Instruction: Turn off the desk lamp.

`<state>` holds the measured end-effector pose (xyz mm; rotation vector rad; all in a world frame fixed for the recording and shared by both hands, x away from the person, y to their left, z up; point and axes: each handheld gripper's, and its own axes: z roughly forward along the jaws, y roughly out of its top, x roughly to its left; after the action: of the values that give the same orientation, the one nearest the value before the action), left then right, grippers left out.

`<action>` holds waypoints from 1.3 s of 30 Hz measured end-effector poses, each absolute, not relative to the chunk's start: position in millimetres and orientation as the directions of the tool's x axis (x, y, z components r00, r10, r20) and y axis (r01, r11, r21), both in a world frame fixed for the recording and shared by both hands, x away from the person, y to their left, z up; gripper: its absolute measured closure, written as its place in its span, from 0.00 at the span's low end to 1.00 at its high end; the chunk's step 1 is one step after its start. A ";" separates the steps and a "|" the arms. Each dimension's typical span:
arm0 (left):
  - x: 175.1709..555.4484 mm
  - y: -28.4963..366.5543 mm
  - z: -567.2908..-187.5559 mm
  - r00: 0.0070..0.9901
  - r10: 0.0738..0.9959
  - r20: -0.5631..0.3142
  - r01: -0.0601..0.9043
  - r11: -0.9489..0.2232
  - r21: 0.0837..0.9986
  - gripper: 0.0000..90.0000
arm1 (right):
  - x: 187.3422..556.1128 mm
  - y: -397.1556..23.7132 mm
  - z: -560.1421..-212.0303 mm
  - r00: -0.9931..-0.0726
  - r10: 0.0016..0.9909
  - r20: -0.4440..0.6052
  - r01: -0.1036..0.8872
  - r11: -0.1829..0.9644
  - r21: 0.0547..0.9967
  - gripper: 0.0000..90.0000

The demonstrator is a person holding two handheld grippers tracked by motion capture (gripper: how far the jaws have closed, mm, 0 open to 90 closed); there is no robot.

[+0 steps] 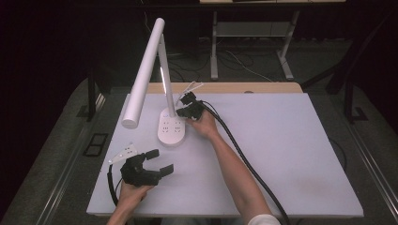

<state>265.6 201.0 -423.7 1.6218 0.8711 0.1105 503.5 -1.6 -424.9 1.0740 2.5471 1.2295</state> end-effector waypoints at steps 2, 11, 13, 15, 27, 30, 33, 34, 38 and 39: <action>266.0 201.3 -423.8 0.712 0.586 -0.387 0.470 0.012 0.882 0.00 | 503.5 -1.7 -423.6 -0.739 0.644 0.198 0.551 0.409 0.727 1.00; 266.0 201.5 -423.8 0.712 0.585 -0.388 0.470 0.012 0.882 0.00 | 500.8 -2.2 -419.7 -0.747 0.636 0.192 0.536 0.407 0.739 1.00; 265.9 201.6 -423.8 0.711 0.586 -0.388 0.471 0.012 0.882 0.00 | 499.5 -1.9 -417.5 -0.752 0.631 0.188 0.529 0.410 0.743 1.00; 266.0 201.9 -423.9 0.710 0.586 -0.390 0.472 0.014 0.882 0.00 | 495.3 -3.2 -408.2 -0.763 0.622 0.178 0.514 0.416 0.750 1.00; 266.5 200.7 -424.2 0.710 0.588 -0.387 0.472 0.010 0.881 0.00 | 472.6 -38.3 -381.3 -0.779 0.608 0.153 0.480 0.421 0.769 1.00; 266.8 200.2 -424.5 0.712 0.589 -0.381 0.468 0.005 0.884 0.00 | 468.5 -52.6 -377.1 -0.774 0.614 0.152 0.480 0.414 0.774 1.00; 266.6 200.2 -424.6 0.712 0.589 -0.382 0.469 0.006 0.883 0.00 | 464.7 -67.1 -372.3 -0.765 0.620 0.173 0.490 0.387 0.781 1.00; 266.2 200.2 -424.4 0.709 0.591 -0.385 0.472 0.009 0.882 0.00 | 463.0 -71.9 -370.5 -0.764 0.620 0.179 0.492 0.379 0.784 1.00; 266.3 201.9 -424.6 0.704 0.593 -0.390 0.473 0.017 0.881 0.00 | 458.3 -83.8 -365.3 -0.750 0.635 0.185 0.503 0.366 0.783 0.76; 266.6 202.3 -424.6 0.703 0.593 -0.392 0.475 0.018 0.880 0.00 | 453.8 -91.2 -361.0 -0.752 0.637 0.170 0.498 0.379 0.780 0.73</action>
<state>266.6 202.3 -424.6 1.6183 0.8848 0.1141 453.8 -91.2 -361.0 1.0271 2.4733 1.3133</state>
